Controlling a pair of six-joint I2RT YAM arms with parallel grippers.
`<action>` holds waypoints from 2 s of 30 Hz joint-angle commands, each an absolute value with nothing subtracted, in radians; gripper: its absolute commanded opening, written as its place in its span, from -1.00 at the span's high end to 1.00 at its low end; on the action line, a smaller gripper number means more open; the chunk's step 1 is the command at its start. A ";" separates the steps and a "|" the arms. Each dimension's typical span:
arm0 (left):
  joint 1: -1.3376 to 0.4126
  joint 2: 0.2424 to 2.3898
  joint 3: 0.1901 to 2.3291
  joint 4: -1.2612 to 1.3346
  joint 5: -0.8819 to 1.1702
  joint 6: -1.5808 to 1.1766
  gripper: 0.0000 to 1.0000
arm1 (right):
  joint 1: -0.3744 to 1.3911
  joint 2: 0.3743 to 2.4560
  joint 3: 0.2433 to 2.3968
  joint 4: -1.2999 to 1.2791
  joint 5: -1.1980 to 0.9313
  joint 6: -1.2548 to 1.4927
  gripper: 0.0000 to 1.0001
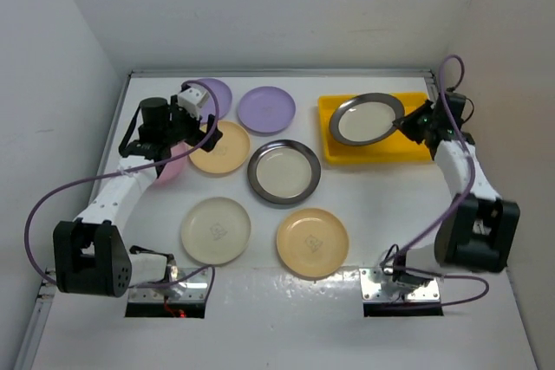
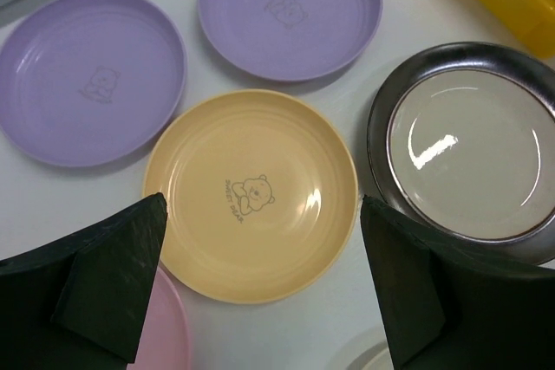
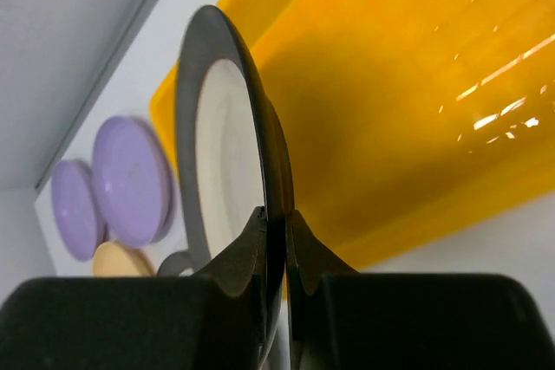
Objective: Place the plates into the plastic bin on the countertop
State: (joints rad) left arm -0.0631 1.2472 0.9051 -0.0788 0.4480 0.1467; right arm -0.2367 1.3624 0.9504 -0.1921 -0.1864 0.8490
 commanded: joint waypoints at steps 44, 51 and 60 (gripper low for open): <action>0.158 0.979 0.838 -0.295 0.166 0.049 -0.77 | 0.340 1.698 0.678 0.296 -0.288 0.876 -0.14; 0.167 0.969 0.818 -0.295 0.192 0.028 -0.77 | 0.365 1.798 0.666 0.408 -0.360 0.940 1.00; 0.167 1.041 0.850 -0.226 0.287 0.086 -0.72 | 0.376 1.495 0.976 0.044 -0.284 0.719 1.00</action>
State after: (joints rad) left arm 0.1570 1.0138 0.8204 -0.2821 0.2375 0.0586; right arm 0.3828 1.6226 0.8108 0.0929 -0.2947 0.8009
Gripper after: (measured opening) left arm 0.862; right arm 0.057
